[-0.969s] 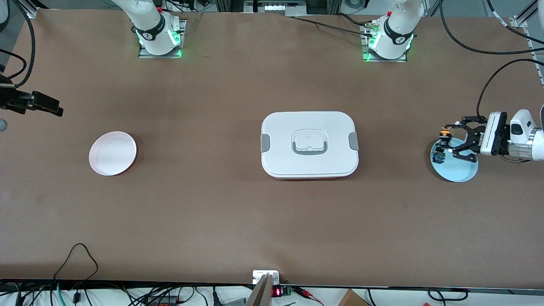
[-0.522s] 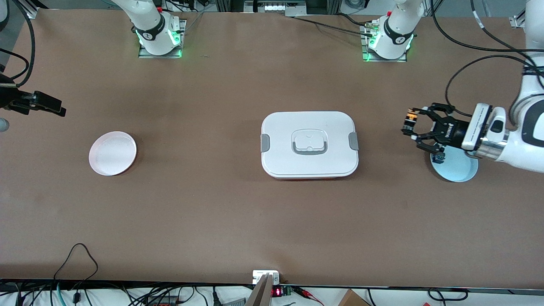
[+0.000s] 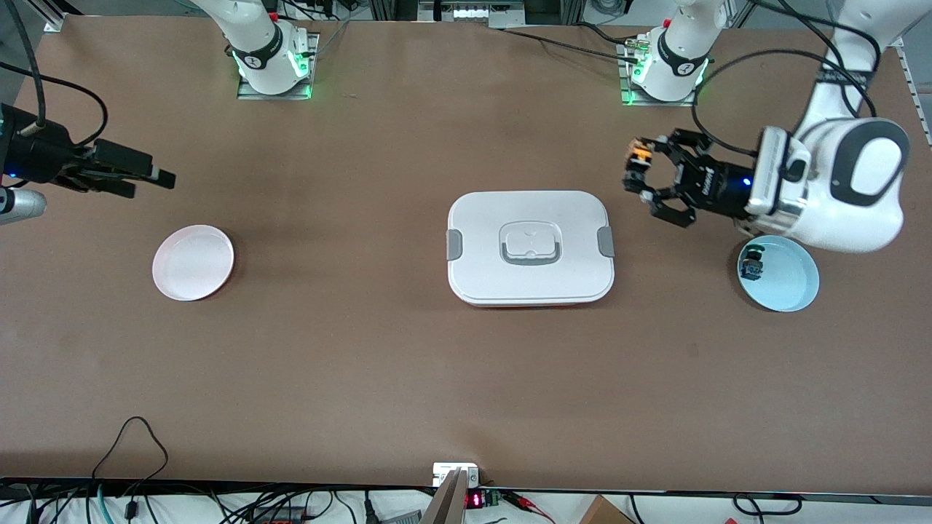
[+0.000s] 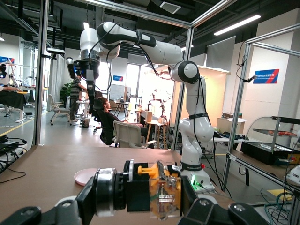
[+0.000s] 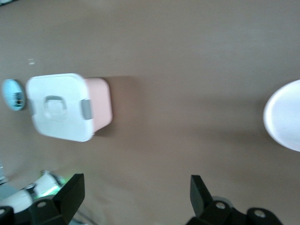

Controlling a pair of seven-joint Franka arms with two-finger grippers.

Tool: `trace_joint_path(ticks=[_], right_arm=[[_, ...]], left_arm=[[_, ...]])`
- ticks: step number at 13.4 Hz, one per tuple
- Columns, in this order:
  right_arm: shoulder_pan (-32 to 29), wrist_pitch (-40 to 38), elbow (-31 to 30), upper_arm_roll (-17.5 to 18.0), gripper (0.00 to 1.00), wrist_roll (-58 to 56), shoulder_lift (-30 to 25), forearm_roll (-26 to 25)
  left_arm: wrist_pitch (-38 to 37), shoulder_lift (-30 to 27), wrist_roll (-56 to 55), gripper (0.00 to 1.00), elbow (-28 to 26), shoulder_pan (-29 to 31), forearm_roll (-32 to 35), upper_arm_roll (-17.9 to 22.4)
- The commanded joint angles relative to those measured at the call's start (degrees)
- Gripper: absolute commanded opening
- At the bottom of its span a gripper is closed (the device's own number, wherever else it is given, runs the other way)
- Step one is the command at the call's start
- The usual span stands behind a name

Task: Transfer orange switch to right arm and place
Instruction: 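Lift the orange switch with the left gripper while the right gripper reaches over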

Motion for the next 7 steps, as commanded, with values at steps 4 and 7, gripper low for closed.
trace_joint_path(ticks=[4, 7], right_arm=[[3.72, -2.85, 0.20, 0.11, 1.00, -0.48, 1.95, 20.19], [6.80, -2.50, 0.11, 0.11, 1.00, -0.39, 5.37, 29.51]], left_arm=[[11.22, -12.21, -2.37, 0.00, -10.87, 0.84, -13.77, -8.89], [18.76, -15.54, -2.37, 0.00, -13.51, 0.84, -22.82, -16.17]])
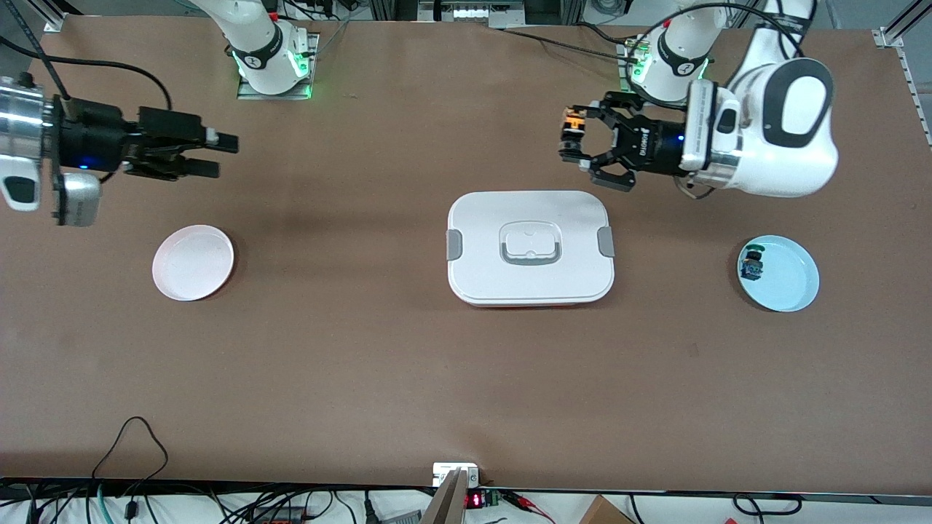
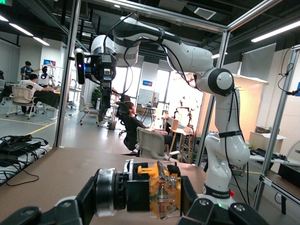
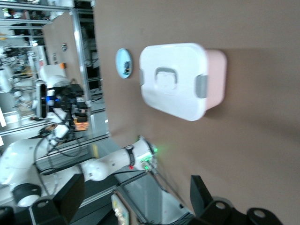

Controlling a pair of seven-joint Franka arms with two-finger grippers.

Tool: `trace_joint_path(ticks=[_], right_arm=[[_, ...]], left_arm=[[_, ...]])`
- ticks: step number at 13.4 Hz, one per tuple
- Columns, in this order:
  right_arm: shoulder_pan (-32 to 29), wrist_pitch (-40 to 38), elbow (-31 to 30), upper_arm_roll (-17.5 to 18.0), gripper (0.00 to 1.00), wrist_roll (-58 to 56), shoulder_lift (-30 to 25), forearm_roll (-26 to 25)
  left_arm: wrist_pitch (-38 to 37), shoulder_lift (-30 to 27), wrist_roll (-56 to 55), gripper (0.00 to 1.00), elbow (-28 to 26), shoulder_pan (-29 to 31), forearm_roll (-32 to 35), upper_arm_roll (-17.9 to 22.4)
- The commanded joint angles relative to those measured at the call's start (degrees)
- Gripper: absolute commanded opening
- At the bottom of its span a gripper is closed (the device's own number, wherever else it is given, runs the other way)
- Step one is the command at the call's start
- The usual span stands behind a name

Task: Transfer orange switch to right arm and place
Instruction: 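Lift the orange switch with the left gripper while the right gripper reaches over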

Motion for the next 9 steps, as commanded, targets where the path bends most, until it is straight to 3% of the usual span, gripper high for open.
trace_joint_path(ticks=[1, 4, 6, 9], right_arm=[[1.55, 0.20, 0.21, -0.29, 1.00, 0.22, 2.34, 6.79], [5.06, 6.94, -1.53, -0.29, 1.00, 0.31, 3.58, 14.89], [8.23, 12.57, -3.55, -0.29, 1.00, 0.57, 3.67, 16.84], [11.31, 14.35, -9.00, -0.29, 1.00, 0.49, 3.50, 27.27]], left_arm=[[7.59, -7.73, -1.12, 0.00, -3.11, 0.71, -9.37, -5.79], [8.52, -8.64, -3.49, 0.00, -2.59, 0.79, -10.22, -6.18], [8.52, -11.80, -5.85, 0.00, -2.77, 0.88, -10.22, -5.83], [8.61, -14.96, -6.04, 0.00, -3.21, 0.97, -9.69, -5.74]])
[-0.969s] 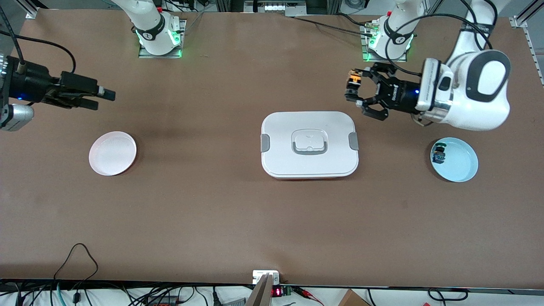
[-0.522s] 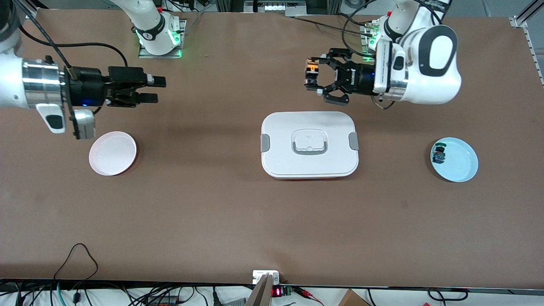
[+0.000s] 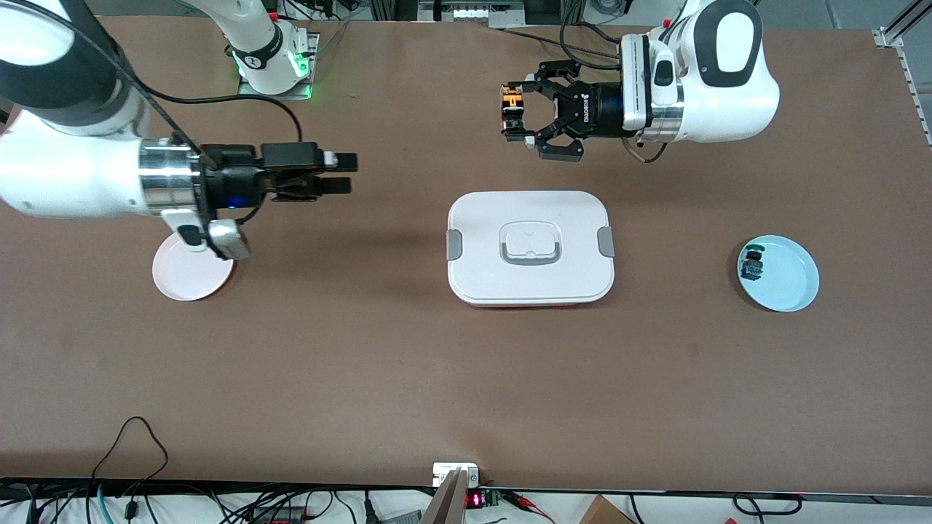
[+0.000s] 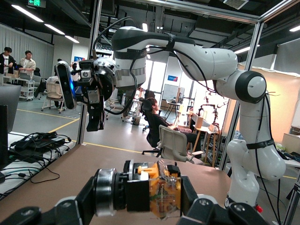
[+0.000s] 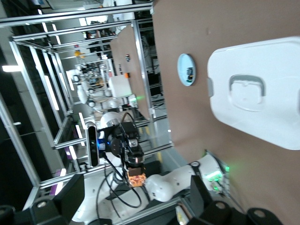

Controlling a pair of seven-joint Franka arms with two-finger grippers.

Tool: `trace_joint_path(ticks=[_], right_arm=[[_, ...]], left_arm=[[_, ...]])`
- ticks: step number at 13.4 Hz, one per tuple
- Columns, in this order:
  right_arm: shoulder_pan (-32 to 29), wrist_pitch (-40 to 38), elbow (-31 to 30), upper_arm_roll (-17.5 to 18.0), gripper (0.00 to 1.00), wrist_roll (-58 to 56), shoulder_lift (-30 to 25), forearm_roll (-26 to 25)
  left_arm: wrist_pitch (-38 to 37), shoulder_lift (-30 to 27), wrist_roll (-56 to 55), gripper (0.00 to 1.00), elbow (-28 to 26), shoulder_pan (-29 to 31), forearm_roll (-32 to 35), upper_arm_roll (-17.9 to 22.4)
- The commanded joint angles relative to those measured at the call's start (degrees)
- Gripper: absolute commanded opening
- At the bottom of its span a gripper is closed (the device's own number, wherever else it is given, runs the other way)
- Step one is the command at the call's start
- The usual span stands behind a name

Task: Transfer orange switch to right arm and place
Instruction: 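Bring the right gripper to the switch held by the left gripper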

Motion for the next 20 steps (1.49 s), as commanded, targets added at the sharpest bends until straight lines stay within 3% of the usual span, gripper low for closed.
trace_joint_path(ticks=[1, 7, 12, 18, 20], right_arm=[[2.56, 1.77, -5.01, -0.27, 1.00, 0.17, -1.06, 8.13], [16.62, 16.27, -5.55, -0.27, 1.00, -0.62, -0.97, 11.49], [19.53, 16.46, -8.70, -0.27, 1.00, -3.86, -1.76, 15.27], [21.03, 15.84, -11.43, 0.08, 1.00, -4.84, -3.69, 15.80], [21.29, 15.93, -13.18, 0.43, 1.00, -6.40, -4.48, 20.69]], left_arm=[[0.19, -4.85, -1.34, 0.00, -1.63, 0.54, -1.28, 0.07], [0.11, -4.77, -0.63, 0.00, -1.81, 0.71, -1.28, 0.07], [0.11, -4.77, -0.63, 0.00, -1.81, 0.80, -1.28, 0.07], [0.11, -4.77, -0.72, 0.00, -1.81, 0.80, -1.28, 0.07], [0.11, -4.77, -0.72, 0.00, -1.81, 0.80, -1.28, 0.07]])
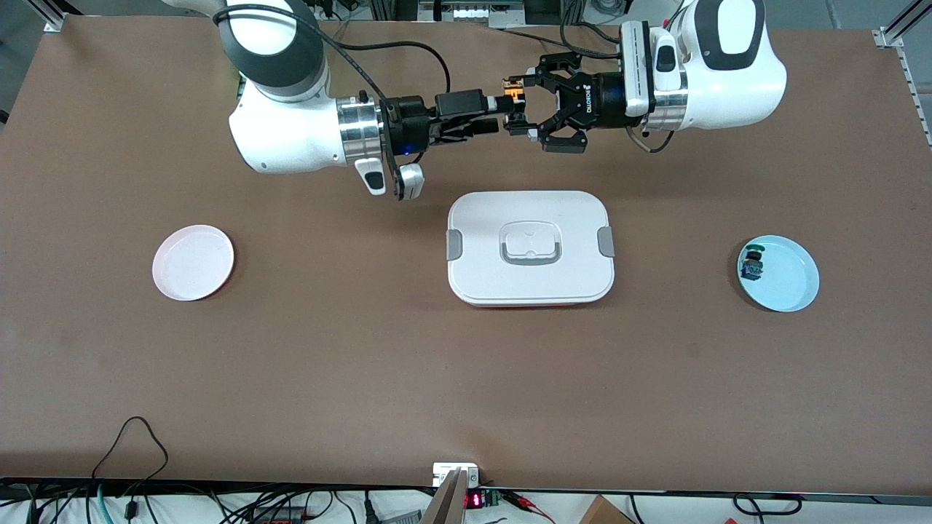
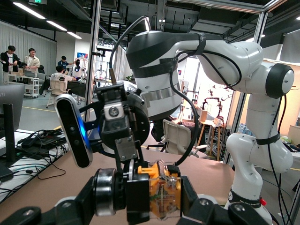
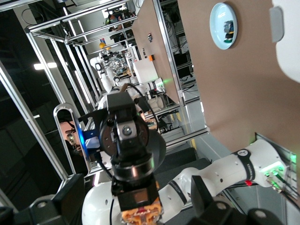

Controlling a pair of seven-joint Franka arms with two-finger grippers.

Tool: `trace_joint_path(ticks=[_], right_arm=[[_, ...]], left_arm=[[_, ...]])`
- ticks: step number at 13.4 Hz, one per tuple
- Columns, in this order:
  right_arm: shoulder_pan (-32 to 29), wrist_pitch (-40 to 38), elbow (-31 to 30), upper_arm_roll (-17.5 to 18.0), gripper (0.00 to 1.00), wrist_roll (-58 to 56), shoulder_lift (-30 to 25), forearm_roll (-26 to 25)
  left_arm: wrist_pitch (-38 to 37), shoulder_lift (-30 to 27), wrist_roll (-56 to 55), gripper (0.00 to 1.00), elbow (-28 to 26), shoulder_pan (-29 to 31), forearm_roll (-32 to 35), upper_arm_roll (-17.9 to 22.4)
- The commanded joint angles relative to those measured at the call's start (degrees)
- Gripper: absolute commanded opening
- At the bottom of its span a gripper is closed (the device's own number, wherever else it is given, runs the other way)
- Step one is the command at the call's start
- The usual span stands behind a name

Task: Transfer orange switch to right arm and place
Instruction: 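Bring the right gripper to the switch held by the left gripper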

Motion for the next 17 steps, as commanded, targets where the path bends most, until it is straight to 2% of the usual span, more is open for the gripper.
trace_joint_path(ticks=[1, 6, 9, 17], right_arm=[[0.84, -0.04, -4.53, 0.10, 1.00, -5.23, -2.56, 4.92], [0.75, 3.19, -8.58, 0.89, 0.99, -9.47, -5.72, 6.50], [0.75, 7.77, -8.50, 2.47, 0.98, -9.90, -6.52, 11.41], [1.63, 10.76, -8.50, 3.00, 0.98, -15.36, -5.46, 11.87]], left_arm=[[-0.14, -1.99, -0.03, 0.00, -0.81, 0.60, -1.28, -0.13], [-0.14, -1.99, 0.05, 0.00, -0.72, 0.60, -1.28, -0.13], [-0.14, -1.99, 0.05, 0.00, -0.72, 0.60, -1.28, -0.04], [-0.14, -1.99, 0.14, 0.00, -0.64, 0.60, -1.28, 0.05]])
